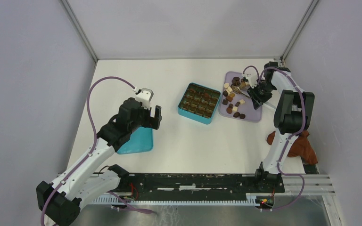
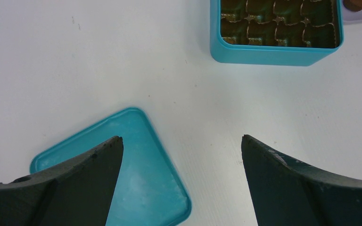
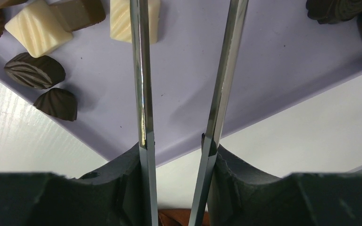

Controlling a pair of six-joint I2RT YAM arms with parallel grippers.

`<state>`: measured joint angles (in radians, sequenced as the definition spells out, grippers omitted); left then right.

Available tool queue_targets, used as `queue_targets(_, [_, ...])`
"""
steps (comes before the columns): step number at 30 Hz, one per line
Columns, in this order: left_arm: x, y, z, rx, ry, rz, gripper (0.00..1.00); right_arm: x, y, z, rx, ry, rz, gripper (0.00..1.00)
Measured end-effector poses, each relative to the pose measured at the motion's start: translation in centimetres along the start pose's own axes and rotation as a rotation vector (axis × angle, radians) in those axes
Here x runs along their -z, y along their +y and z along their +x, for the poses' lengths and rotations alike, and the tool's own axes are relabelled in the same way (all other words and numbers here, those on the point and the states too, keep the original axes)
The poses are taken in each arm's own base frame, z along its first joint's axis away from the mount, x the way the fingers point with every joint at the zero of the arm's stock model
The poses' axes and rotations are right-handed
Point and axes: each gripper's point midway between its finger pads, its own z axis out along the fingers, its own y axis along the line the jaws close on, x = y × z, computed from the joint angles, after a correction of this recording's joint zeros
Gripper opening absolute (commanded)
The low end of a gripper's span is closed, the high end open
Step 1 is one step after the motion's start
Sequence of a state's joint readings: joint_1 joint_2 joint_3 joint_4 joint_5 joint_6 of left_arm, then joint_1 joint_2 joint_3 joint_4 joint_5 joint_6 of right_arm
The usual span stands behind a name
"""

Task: Pack the chocolate
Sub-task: Pick up the fake chocolate from the plate.

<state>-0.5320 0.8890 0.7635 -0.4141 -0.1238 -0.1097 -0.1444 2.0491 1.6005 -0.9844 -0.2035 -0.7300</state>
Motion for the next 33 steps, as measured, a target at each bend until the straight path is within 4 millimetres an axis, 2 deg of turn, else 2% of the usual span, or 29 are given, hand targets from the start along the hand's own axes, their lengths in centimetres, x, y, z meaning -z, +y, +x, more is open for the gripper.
queue_targets(6, [0.0, 0.0, 0.0, 0.000, 0.000, 0.000, 1.00, 0.1, -0.2, 0.2, -0.006, 0.000, 0.002, 0.12])
queue_targets(10, [0.0, 0.0, 0.0, 0.000, 0.000, 0.000, 1.00, 0.3, -0.6, 0.6, -0.018, -0.003, 0.005, 0.07])
queue_targets(16, [0.0, 0.0, 0.0, 0.000, 0.000, 0.000, 1.00, 0.9, -0.9, 1.3, -0.031, -0.011, 0.012, 0.06])
queue_targets(26, [0.0, -0.1, 0.0, 0.000, 0.001, 0.004, 1.00, 2.2, -0.7, 1.1, -0.030, -0.053, 0.014, 0.05])
queue_targets(33, [-0.4, -2.2, -0.1, 0.029, 0.010, 0.112, 0.99, 3.0, 0.0, 1.0, -0.021, -0.077, 0.005, 0.05])
